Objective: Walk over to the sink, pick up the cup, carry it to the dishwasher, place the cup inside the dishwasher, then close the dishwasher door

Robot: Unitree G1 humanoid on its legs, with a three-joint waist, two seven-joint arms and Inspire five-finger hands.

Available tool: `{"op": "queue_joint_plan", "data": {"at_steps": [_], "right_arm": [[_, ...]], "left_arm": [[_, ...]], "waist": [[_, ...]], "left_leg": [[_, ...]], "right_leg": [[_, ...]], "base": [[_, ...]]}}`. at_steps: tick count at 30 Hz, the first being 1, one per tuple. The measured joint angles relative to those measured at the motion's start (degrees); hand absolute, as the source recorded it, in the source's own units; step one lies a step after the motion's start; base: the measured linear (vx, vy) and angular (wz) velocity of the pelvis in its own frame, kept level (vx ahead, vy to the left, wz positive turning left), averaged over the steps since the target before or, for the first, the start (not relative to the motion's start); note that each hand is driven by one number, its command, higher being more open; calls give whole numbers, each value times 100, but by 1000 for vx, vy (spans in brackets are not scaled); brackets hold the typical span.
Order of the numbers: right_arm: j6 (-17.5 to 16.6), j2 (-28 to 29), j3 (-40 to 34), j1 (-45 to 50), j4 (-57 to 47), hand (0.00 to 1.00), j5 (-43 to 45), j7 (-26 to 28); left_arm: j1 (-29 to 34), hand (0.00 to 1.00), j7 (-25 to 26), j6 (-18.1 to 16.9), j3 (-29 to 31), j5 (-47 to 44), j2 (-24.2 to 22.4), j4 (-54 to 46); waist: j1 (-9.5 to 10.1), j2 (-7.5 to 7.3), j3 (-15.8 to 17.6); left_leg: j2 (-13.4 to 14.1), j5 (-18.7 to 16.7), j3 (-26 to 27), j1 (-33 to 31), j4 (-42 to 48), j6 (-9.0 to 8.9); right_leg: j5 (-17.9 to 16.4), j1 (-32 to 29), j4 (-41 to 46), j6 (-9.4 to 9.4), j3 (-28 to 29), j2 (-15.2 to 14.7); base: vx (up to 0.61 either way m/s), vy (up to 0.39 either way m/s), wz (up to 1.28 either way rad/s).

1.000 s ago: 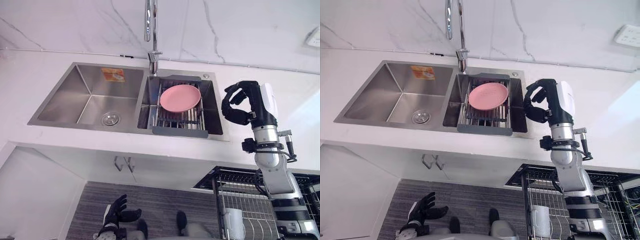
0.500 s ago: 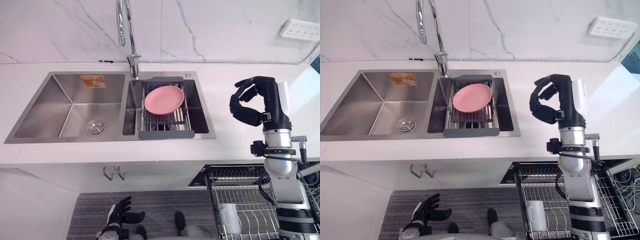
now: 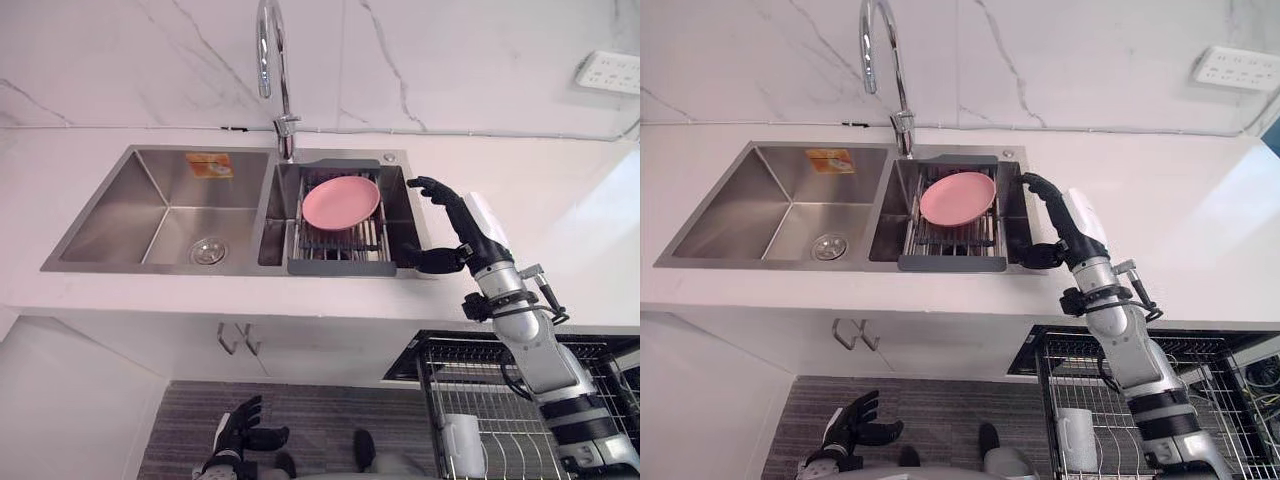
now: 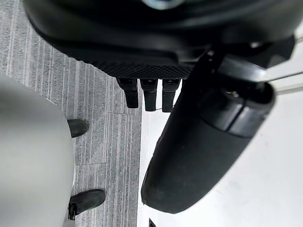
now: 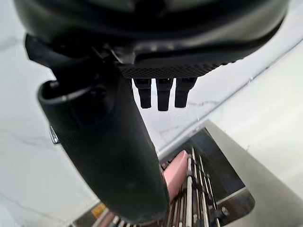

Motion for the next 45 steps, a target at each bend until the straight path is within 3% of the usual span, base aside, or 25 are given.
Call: {"op": "queue_joint_plan", "data": {"at_steps": [8, 22, 45], "right_arm": [[118, -152, 411, -752, 921, 90, -22, -3], [255, -179, 700, -1510, 1954, 90, -64, -46], [362, -172, 1294, -2549, 2836, 90, -359, -115]], "left_arm": [[-24, 90, 12, -53, 8, -3, -21, -13], [-22, 90, 68, -59, 30, -11, -34, -25], [-25, 90, 131, -98, 125, -145, -64, -82]], "waist": [[130, 7, 0], [145, 15, 5], [311, 5, 30]], "left_leg": [[-19, 43, -149, -42, -48, 12], [-61, 125, -336, -178, -190, 13], [-100, 144, -574, -359, -207, 31]], "right_leg": [[4, 27, -52, -6, -154, -20], [2, -44, -143, -5, -331, -21], [0, -108, -176, -3, -536, -39]], "base": [[-2, -7, 9], [-11, -6, 6], [-6, -2, 5]]}}
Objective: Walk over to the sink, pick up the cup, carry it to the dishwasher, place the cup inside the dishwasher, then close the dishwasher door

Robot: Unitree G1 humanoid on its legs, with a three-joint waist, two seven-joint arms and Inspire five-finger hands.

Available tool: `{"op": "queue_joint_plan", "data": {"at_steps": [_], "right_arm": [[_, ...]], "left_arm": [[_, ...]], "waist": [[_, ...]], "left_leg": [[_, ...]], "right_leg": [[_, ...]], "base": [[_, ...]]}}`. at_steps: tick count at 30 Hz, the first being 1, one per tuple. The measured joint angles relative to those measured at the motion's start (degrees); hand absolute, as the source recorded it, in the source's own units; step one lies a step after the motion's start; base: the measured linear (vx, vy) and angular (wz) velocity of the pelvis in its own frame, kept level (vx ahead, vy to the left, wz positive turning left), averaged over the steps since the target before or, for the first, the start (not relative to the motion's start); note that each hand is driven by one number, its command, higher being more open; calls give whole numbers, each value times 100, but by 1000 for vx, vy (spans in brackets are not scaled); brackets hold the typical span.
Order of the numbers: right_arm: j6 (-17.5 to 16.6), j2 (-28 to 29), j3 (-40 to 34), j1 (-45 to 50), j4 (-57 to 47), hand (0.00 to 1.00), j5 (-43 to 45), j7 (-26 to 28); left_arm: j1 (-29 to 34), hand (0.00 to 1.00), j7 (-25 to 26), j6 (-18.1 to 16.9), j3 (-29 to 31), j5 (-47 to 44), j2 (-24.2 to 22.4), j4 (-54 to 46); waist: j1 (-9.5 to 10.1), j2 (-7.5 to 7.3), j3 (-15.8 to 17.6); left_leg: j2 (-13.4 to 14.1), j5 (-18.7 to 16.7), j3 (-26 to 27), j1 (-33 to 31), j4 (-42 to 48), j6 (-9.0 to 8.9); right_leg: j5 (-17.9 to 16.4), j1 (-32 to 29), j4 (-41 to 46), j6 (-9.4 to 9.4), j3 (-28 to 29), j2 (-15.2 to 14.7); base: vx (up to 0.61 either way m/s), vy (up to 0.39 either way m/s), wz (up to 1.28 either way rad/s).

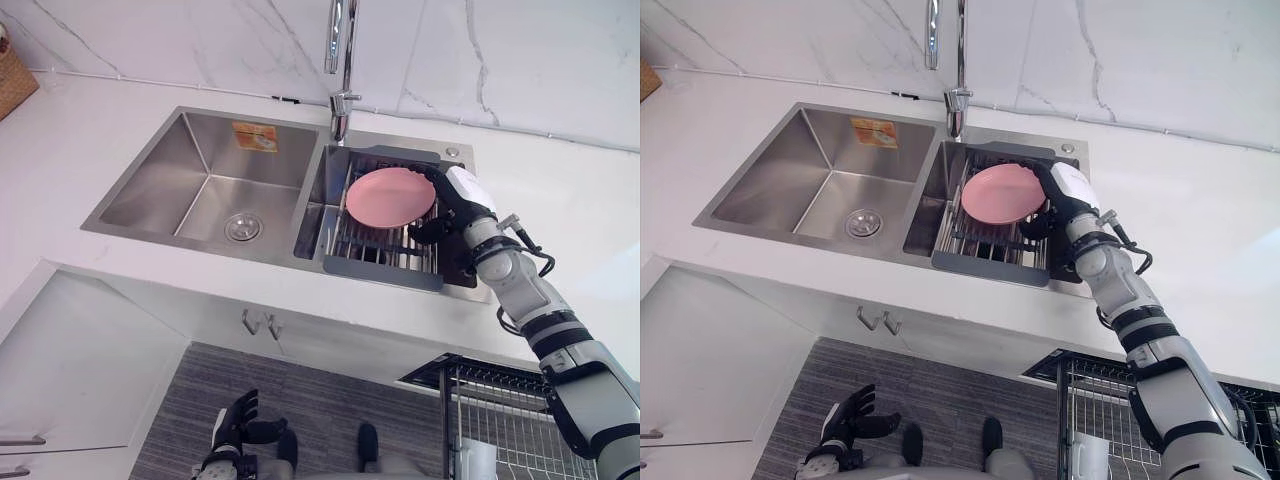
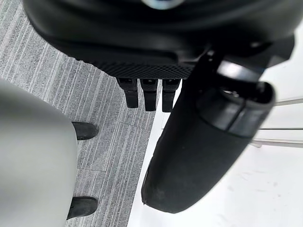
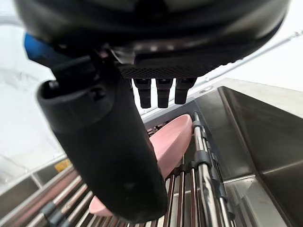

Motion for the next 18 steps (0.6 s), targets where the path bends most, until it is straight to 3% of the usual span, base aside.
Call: {"op": "queue_joint_plan", "data": {"at_steps": [16, 17, 18], "right_arm": [[18, 43, 493, -823, 829, 90, -398, 87], [17, 43, 492, -871, 828, 30, -404, 77], [12, 44, 492, -979, 833, 30, -437, 64]], "left_arm": [[-100, 90, 3, -81, -4, -146, 41, -171], [-101, 90, 4, -81, -4, -150, 40, -184], [-122, 90, 8, -78, -2, -195, 47, -185]], "waist": [[149, -52, 371], [150, -55, 385], [145, -58, 445]], "left_leg": [[-34, 28, -126, -250, 53, 13], [-39, 31, -134, -287, 67, 17], [-47, 31, -148, -306, 99, 18]], "right_leg": [[-41, -205, 87, 22, -129, -43], [-41, -238, 96, 22, -134, -48], [-42, -243, 110, 22, -147, -59]], "base": [[-14, 2, 4], [-29, 7, 6], [-26, 7, 7]]}}
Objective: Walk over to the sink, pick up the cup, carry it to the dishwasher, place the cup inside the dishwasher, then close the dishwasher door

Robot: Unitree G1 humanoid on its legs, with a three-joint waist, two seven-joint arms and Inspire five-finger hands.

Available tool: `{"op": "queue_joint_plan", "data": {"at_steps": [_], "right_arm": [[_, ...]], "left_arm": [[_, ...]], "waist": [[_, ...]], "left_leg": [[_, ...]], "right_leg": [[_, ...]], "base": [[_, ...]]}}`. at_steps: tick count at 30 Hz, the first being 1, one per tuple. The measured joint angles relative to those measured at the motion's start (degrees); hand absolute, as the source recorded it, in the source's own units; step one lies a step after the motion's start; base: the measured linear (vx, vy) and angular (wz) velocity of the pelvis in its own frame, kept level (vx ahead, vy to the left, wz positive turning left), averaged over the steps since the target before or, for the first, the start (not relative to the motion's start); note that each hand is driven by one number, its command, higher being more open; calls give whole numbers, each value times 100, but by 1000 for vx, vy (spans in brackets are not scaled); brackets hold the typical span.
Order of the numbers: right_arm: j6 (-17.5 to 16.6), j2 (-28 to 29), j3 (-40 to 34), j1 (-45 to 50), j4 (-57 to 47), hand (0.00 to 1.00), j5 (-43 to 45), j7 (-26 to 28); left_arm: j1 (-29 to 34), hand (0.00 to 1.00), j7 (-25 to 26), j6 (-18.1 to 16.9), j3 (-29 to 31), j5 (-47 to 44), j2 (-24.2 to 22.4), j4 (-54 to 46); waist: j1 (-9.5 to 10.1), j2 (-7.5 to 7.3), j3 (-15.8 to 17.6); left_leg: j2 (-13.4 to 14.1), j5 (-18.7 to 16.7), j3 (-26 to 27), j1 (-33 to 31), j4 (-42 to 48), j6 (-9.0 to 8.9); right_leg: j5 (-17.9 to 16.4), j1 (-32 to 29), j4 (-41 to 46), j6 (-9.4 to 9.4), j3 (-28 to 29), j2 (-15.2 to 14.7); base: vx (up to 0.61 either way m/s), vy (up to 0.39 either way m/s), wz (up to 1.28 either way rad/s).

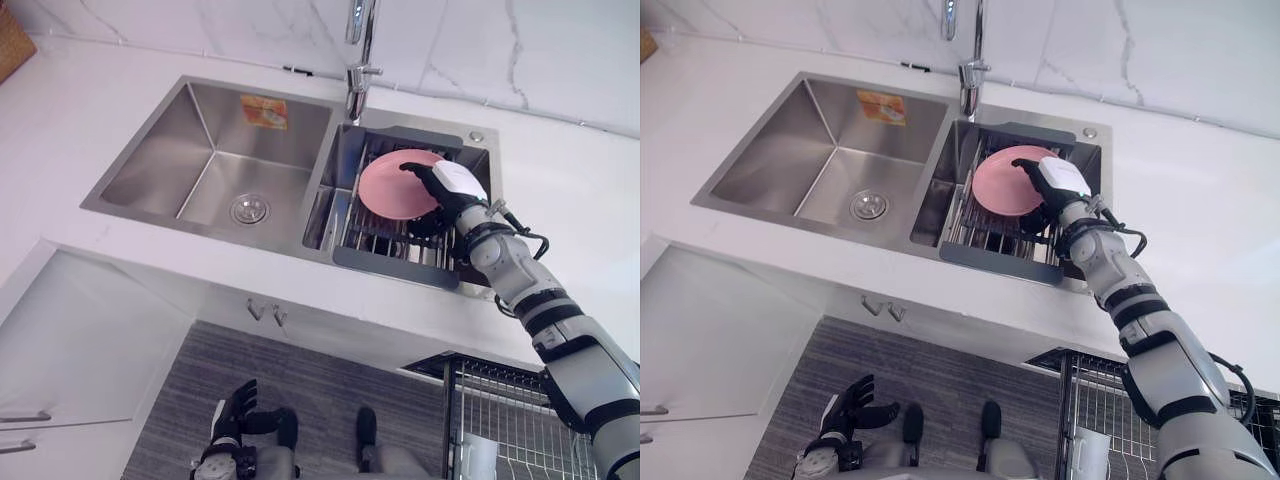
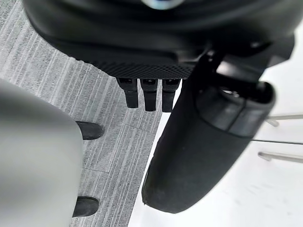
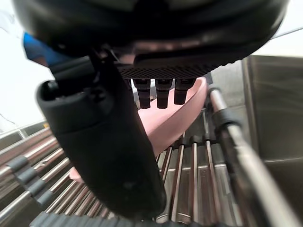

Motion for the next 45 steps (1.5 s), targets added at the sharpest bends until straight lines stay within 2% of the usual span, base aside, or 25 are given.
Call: {"op": "queue_joint_plan", "data": {"at_steps": [4, 8, 17, 25, 31, 33, 37, 40, 42, 44, 45], "right_arm": [[13, 70, 0, -76, 138, 30, -137, -9], [46, 97, -69, -175, 136, 30, -191, -360], [79, 110, -337, -277, -88, 30, -150, -446], [129, 127, -1512, 1391, -2454, 30, -90, -444], [-11, 389, -3026, 2700, -4396, 30, 121, -578], [-77, 486, -3354, 2913, -4808, 30, 134, -662], [-336, 573, -3703, 3285, -5430, 30, 316, -832], [-394, 702, -4037, 3653, -5752, 30, 344, -842], [-396, 706, -4155, 3762, -5852, 30, 343, -843], [-395, 751, -4156, 3768, -5893, 30, 339, -843], [-396, 851, -4155, 3771, -5954, 30, 339, -845]], "left_arm": [[-26, 90, 11, -1, -7, -14, 17, -6], [-83, 90, 52, -6, -10, -52, 31, -14], [-102, 90, 99, -1, -7, -114, 26, -23], [-83, 90, 93, 120, 175, -31, -35, -62], [26, 90, 23, 170, 385, 125, -44, -48], [39, 90, -14, 210, 502, 128, -39, -8], [42, 90, -15, 245, 549, 146, -45, 49], [21, 90, -26, 244, 549, 192, -59, 133], [14, 90, -21, 244, 553, 209, -63, 160], [18, 90, -15, 242, 571, 220, -63, 167], [27, 90, -10, 233, 578, 220, -63, 165]], "waist": [[17, -17, 34], [43, -28, 135], [92, -30, 141], [49, -36, 142], [-169, -79, 117], [-239, -111, 98], [-368, -119, 87], [-484, -139, 65], [-503, -144, 56], [-529, -144, 56], [-543, -147, 55]], "left_leg": [[-9, 0, -34, -83, 54, 0], [-11, 6, -72, -178, 125, -10], [-4, 31, -131, -194, 122, -18], [47, -10, -5, -23, 97, 24], [48, -86, 107, 318, 110, 28], [68, -156, 196, 336, 189, 12], [155, -580, 530, 144, 922, -26], [167, -658, 775, 105, 1003, -26], [164, -775, 1130, 106, 1060, -46], [160, -904, 1474, 106, 1212, 47], [152, -1062, 1742, 106, 1336, 104]], "right_leg": [[-47, -84, 119, -1, -30, -16], [-137, -183, 234, -17, -53, -24], [-152, -198, 286, -23, -103, -23], [-151, -140, 367, -21, 14, -9], [-230, 160, 381, 4, 143, -12], [-266, 148, 421, -3, 268, -10], [-268, 14, 590, -14, 668, 102], [-276, -182, 688, -1, 923, 141], [-265, -411, 798, 50, 1330, 213], [-180, -604, 873, 99, 1807, 290], [-52, -754, 874, 185, 2271, 367]], "base": [[-24, 2, 4], [-59, -4, 4], [-10, -7, 3], [18, -5, -6], [-28, 5, -12], [-51, 11, -30], [-46, 12, -48], [-26, 24, -44], [-15, 58, -105], [11, 98, -147], [21, 113, -151]]}}
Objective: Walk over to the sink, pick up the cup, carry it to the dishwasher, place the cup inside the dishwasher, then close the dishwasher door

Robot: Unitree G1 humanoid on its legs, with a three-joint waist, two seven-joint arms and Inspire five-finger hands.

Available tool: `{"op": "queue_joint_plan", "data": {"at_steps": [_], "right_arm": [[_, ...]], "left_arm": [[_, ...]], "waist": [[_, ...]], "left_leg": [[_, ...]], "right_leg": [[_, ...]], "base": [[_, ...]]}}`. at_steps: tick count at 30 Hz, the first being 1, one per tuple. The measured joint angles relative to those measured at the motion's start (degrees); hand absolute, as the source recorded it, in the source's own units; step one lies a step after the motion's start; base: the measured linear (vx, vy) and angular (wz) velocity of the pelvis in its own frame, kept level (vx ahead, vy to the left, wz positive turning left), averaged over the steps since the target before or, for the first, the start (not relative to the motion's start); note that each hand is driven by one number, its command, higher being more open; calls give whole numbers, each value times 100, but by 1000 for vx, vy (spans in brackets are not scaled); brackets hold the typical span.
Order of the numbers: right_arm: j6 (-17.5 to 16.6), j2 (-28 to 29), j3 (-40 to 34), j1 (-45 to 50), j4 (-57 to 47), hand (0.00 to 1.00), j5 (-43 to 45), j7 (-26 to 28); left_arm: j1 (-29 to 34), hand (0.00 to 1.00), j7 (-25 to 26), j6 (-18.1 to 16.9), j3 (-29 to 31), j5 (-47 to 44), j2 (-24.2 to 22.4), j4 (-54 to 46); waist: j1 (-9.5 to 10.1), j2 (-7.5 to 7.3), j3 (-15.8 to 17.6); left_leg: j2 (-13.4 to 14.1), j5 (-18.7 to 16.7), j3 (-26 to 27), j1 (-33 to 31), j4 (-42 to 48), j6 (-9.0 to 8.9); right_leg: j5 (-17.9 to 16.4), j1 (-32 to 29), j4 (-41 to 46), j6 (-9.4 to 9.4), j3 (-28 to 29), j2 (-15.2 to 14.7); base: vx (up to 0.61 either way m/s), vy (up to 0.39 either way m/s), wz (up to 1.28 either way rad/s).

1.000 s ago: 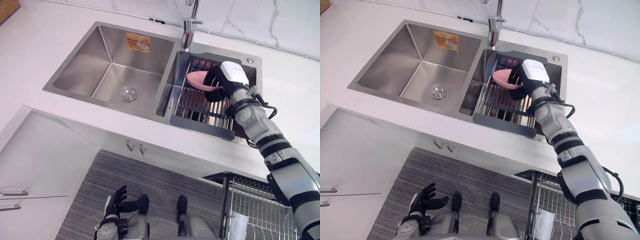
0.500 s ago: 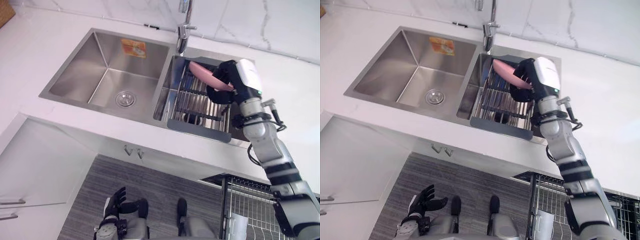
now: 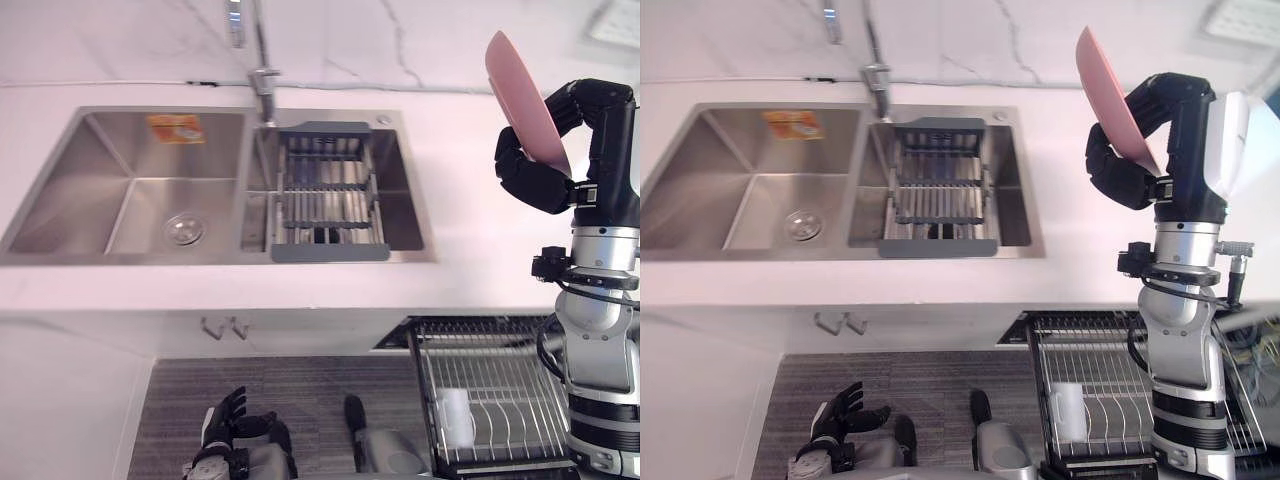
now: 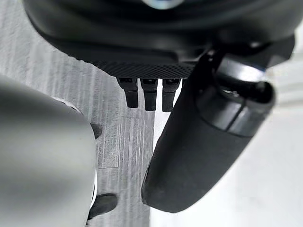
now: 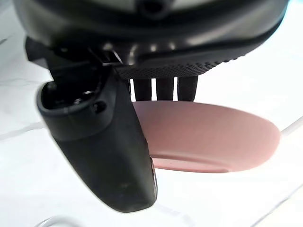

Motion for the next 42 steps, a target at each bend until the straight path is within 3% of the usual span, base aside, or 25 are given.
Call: {"op": "queue_joint_plan", "data": {"at_steps": [2, 3, 5, 6, 8, 11, 15, 16, 19, 22, 28, 34, 35, 42], "right_arm": [[5, 161, 0, 59, -7, 30, -2, -21], [7, 218, -14, 143, -7, 30, -3, -52], [54, 537, -126, 610, 10, 30, -7, -119], [76, 608, -144, 745, 11, 30, -9, -123], [140, 752, -154, 1230, 60, 30, -43, -121], [223, 854, -223, 1659, 344, 30, -107, -122], [435, 1313, -482, 2135, 607, 30, -116, -147], [497, 1468, -577, 2307, 639, 30, -113, -189], [598, 1640, -586, 2501, 793, 30, -67, -263], [589, 1618, -298, 2319, 985, 30, 9, -278], [681, 1196, 54, 1145, 2306, 30, 511, -280], [781, 896, 50, 495, 3012, 30, 1035, -356], [781, 839, 40, 328, 3192, 90, 1114, -412], [847, 739, 5, -370, 3677, 90, 1355, -582]], "left_arm": [[8, 90, 4, -4, 37, 1, 2, 12], [6, 90, 8, -4, 39, -3, 3, 24], [-6, 90, 19, -25, 48, -5, 22, 46], [-6, 90, 20, -26, 50, -5, 28, 58], [39, 90, 65, -25, 88, -3, 58, 97], [71, 90, 108, -34, 89, 0, -26, 94], [77, 90, 92, -57, 90, 14, -194, 75], [67, 90, 94, -59, 91, 14, -249, 66], [54, 90, 101, -106, 87, 13, -449, -16], [-96, 90, 108, -163, 47, 11, -556, -55], [-455, 90, 123, -251, -326, -19, -659, -258], [-642, 90, 190, -320, -473, -272, -673, -279], [-683, 90, 216, -346, -478, -282, -687, -274], [-761, 90, 243, -364, -493, -389, -703, -278]], "waist": [[-85, -13, 4], [-140, -12, 4], [-182, -5, 17], [-197, -6, 16], [-250, 14, 31], [-267, 190, -9], [-256, 333, 17], [-273, 416, 63], [-238, 668, 119], [-96, 798, 204], [204, 789, 570], [222, 875, 914], [227, 880, 980], [309, 903, 1053]], "left_leg": [[2, -168, 405, -18, 150, 90], [18, -214, 526, -33, 211, 134], [64, -320, 1004, 9, 308, 226], [77, -350, 1083, 31, 340, 226], [170, -593, 1298, 120, 621, 108], [293, -716, 1447, 51, 753, -7], [263, -687, 1566, -42, 469, -120], [262, -621, 1614, -50, 444, -38], [249, -596, 1725, -168, 446, -15], [252, -595, 1758, -353, 579, -12], [256, -658, 1733, -771, 765, 27], [264, -603, 1704, -1019, 827, 7], [260, -603, 1703, -1022, 822, 8], [198, -559, 1691, -1081, 733, 35]], "right_leg": [[96, -161, -100, 84, 397, 30], [10, -199, -122, 14, 359, -5], [-128, -554, 424, -229, -691, -360], [-181, -629, 683, -272, -916, -425], [-559, -661, 1201, -185, -1213, -478], [-398, -702, 928, -161, -965, -222], [-49, -741, 391, -189, -828, -150], [26, -766, 361, -203, -804, -145], [92, -1016, 487, -109, -720, -115], [68, -1300, 692, -137, -714, -111], [-149, -1788, 997, -204, -855, -205], [20, -2037, 1089, -211, -934, -255], [21, -2052, 1104, -210, -934, -256], [20, -2138, 1128, -206, -926, -295]], "base": [[6, 120, -148], [-16, 115, -127], [1, 100, -104], [38, 60, -77], [41, -6, -52], [10, -22, -53], [15, -3, -49], [74, 8, -19], [108, 12, -22], [39, -15, -19], [-96, -55, 6], [-7, -39, 2], [44, -17, 0], [6, -10, 1]]}}
